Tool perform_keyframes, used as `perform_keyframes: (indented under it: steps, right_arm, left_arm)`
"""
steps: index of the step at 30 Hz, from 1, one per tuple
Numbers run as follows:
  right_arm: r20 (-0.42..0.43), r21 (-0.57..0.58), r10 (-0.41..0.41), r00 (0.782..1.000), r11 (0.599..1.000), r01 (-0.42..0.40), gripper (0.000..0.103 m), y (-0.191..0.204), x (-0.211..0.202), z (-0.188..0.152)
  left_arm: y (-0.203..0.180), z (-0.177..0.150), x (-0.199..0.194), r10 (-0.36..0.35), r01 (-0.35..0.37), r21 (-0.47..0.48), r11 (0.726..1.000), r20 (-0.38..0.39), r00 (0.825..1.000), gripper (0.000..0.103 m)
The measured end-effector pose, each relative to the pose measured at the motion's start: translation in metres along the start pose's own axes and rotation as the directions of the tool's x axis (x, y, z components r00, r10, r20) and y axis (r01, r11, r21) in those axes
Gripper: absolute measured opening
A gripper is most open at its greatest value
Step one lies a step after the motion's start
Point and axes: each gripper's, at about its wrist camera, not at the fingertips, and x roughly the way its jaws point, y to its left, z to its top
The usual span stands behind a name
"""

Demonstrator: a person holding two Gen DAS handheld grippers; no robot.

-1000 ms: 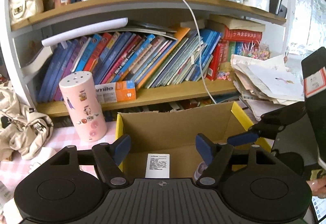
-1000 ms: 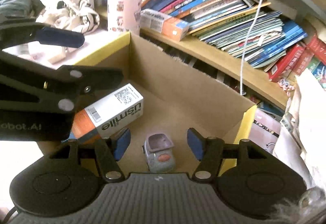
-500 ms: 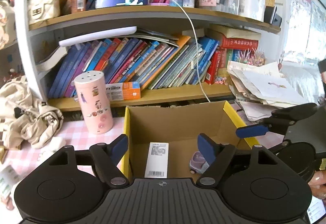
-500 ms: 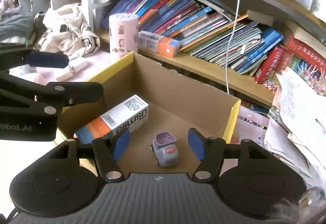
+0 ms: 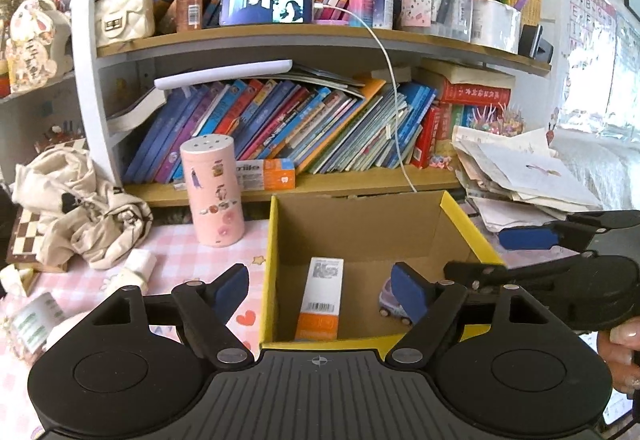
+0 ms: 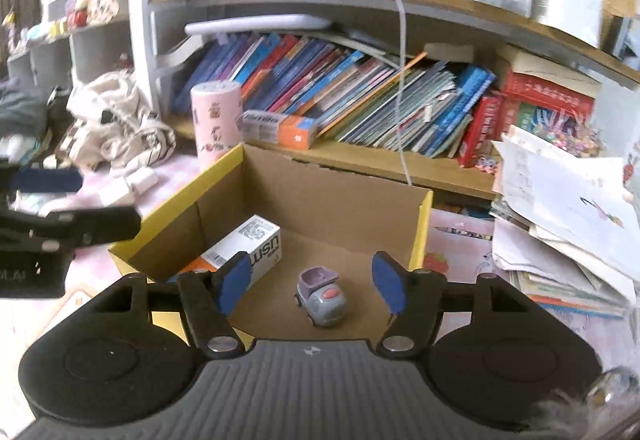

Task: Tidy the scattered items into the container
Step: 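Open both grippers to release the items inside the yellow box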

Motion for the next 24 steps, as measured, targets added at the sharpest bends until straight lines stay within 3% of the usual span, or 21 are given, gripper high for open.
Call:
perform_keyframes:
  steps: [12,24]
  right_arm:
    - [-0.002,0.08,-0.05,0.999,0.996,0.05,0.066,0.007,-0.017,-0.033]
    - [-0.026,0.111,-0.107,0.994,0.988,0.11,0.072,0.033,-0.035,-0.057]
  left_arm:
    - [0.01,-0.021,-0.02,0.035,-0.034,-0.095,0.995,0.001,0.999,0.081]
    - [0.025,-0.047,-0.036,0.033,-0.036,-0.073,0.997,-0.043,0.999,0.081]
